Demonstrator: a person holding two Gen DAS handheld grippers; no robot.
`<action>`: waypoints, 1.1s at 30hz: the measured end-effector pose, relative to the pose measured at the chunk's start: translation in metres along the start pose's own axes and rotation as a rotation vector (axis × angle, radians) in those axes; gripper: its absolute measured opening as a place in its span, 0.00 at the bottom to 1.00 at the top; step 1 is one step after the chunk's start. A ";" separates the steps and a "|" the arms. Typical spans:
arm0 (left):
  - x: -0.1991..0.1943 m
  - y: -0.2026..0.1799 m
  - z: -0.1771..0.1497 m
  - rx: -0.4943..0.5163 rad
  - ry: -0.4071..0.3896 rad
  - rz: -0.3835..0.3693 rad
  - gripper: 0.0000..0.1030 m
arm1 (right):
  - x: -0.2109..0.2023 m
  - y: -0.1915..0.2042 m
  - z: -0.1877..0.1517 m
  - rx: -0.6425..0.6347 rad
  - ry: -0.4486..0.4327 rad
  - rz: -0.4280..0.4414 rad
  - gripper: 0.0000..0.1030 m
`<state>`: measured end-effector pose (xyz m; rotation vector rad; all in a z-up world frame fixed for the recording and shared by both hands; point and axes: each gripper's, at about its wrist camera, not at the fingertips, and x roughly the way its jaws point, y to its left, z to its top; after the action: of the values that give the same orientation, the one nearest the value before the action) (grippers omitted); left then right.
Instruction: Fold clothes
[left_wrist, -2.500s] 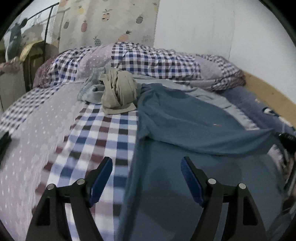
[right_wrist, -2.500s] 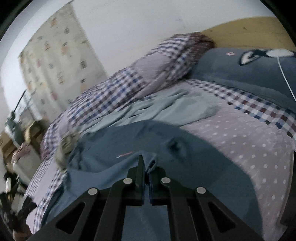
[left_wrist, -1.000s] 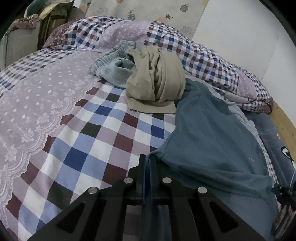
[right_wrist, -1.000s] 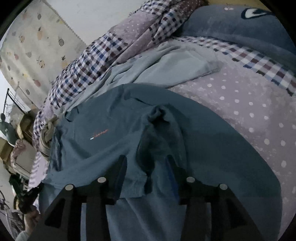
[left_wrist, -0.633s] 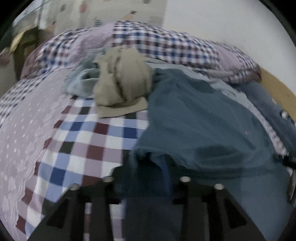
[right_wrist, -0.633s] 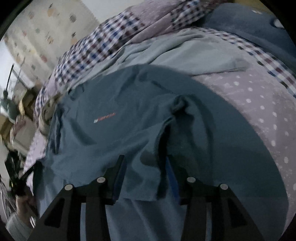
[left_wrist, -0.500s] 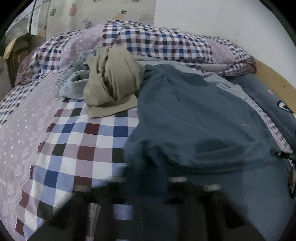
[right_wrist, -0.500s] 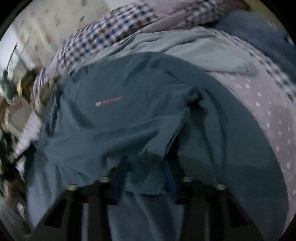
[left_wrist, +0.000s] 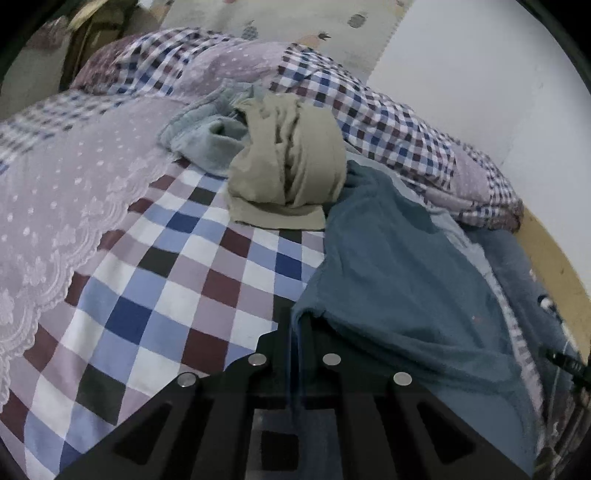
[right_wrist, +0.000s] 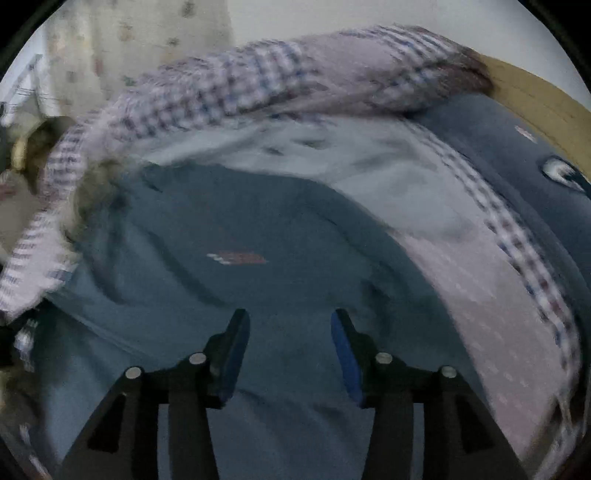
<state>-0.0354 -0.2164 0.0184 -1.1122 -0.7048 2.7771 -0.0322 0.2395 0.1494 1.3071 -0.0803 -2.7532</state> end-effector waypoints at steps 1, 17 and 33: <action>0.001 0.001 0.000 -0.003 0.004 -0.005 0.01 | 0.005 0.018 0.011 -0.019 -0.008 0.056 0.49; 0.008 0.012 -0.005 -0.061 0.041 -0.050 0.01 | 0.188 0.234 0.122 -0.220 0.076 0.315 0.48; -0.014 0.014 -0.001 -0.062 -0.043 -0.109 0.00 | 0.175 0.314 0.177 -0.357 -0.027 0.368 0.05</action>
<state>-0.0232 -0.2315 0.0206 -0.9952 -0.8347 2.7120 -0.2601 -0.0897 0.1542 1.0408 0.1474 -2.3395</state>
